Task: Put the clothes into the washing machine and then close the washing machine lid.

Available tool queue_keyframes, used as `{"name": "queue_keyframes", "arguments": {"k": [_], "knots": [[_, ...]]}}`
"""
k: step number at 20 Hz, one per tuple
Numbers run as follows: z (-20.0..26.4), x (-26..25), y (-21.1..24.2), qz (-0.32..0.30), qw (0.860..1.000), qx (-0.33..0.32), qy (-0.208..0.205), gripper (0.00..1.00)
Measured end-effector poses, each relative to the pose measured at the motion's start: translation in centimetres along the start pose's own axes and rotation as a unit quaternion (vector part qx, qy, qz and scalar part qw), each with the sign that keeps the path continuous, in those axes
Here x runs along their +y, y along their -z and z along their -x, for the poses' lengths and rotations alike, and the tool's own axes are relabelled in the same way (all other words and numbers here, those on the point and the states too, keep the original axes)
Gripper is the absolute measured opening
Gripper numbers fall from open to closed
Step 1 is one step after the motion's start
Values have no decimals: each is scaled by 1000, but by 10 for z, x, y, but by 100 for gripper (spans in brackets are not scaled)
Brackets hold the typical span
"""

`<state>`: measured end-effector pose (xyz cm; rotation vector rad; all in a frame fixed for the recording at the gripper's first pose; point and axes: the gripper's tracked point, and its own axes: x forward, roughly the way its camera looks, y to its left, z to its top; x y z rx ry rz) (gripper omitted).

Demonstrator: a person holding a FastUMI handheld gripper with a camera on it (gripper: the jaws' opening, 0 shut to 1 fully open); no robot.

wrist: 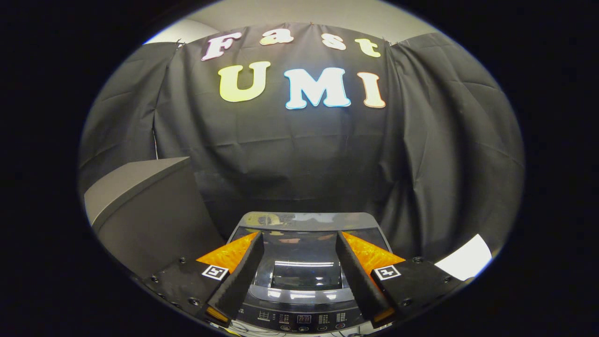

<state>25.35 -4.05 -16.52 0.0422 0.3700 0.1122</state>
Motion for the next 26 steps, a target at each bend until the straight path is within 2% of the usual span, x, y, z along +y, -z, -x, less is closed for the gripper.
{"name": "queue_keyframes", "arguments": {"k": [6, 17, 26], "knots": [[44, 2, -39, -5, 999, -47, 2, 97], [156, -2, -115, -10, 991, -136, 10, 97], [229, -1, -129, -4, 983, -184, 15, 96]]}}
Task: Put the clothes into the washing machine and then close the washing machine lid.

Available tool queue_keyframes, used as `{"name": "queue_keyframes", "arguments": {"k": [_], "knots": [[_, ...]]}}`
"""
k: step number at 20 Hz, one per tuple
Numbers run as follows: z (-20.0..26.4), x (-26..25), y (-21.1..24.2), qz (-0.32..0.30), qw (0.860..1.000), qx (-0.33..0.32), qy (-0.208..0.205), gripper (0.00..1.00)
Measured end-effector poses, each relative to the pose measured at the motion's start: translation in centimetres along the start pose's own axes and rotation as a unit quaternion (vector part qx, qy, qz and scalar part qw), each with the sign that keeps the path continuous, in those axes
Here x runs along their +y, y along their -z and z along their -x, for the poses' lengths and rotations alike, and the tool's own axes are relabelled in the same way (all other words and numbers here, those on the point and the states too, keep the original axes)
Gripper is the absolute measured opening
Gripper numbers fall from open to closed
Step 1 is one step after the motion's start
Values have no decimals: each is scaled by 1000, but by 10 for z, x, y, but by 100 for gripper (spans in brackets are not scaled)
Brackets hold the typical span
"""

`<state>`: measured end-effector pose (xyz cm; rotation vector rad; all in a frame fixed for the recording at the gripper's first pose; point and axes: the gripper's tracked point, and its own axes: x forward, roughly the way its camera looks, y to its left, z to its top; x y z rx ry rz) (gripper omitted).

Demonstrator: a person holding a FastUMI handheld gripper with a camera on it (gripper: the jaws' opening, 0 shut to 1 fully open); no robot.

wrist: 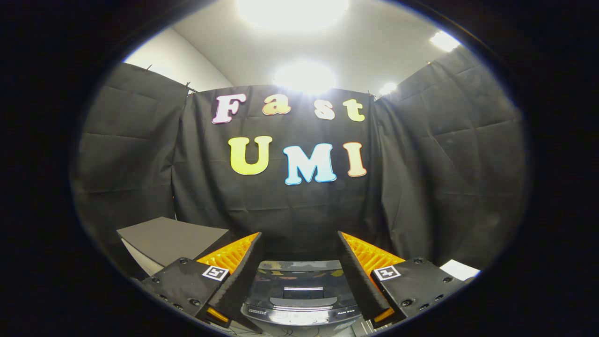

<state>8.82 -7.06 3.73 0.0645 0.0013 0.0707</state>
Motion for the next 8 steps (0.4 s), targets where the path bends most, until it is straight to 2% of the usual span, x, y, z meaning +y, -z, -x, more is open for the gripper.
{"name": "queue_keyframes", "arguments": {"k": [8], "knots": [[21, 0, 1, -3, 1000, -10, 3, 96]]}}
